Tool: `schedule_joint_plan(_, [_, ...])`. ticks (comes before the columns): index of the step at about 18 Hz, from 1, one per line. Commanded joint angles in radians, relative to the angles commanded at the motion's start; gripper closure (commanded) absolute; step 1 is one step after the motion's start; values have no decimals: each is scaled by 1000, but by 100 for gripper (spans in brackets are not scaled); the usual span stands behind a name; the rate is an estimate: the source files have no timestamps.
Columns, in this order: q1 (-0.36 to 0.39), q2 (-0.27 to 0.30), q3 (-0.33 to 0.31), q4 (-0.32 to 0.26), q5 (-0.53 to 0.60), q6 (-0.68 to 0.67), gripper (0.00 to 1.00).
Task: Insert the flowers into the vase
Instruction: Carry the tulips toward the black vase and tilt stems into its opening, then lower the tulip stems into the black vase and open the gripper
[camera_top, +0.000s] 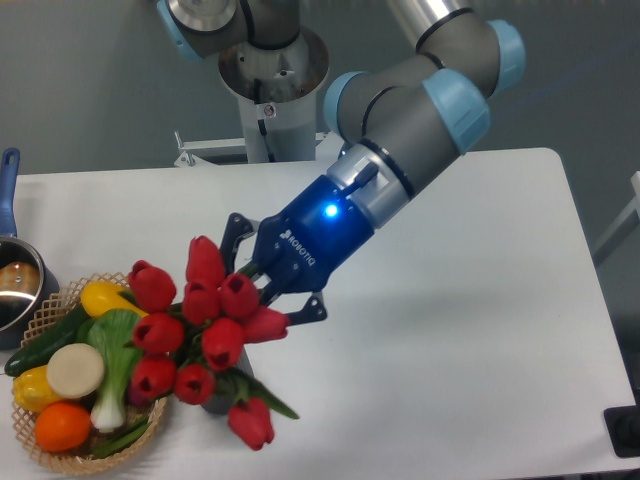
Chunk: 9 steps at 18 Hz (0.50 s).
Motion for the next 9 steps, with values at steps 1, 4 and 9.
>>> schedule_joint_plan(1, [-3, -8, 0, 5, 0, 2, 96])
schedule_joint_plan(4, [-6, -21, -2, 11, 0, 9, 94])
schedule_joint_plan(9, [-15, -32, -35, 12, 2, 51, 92])
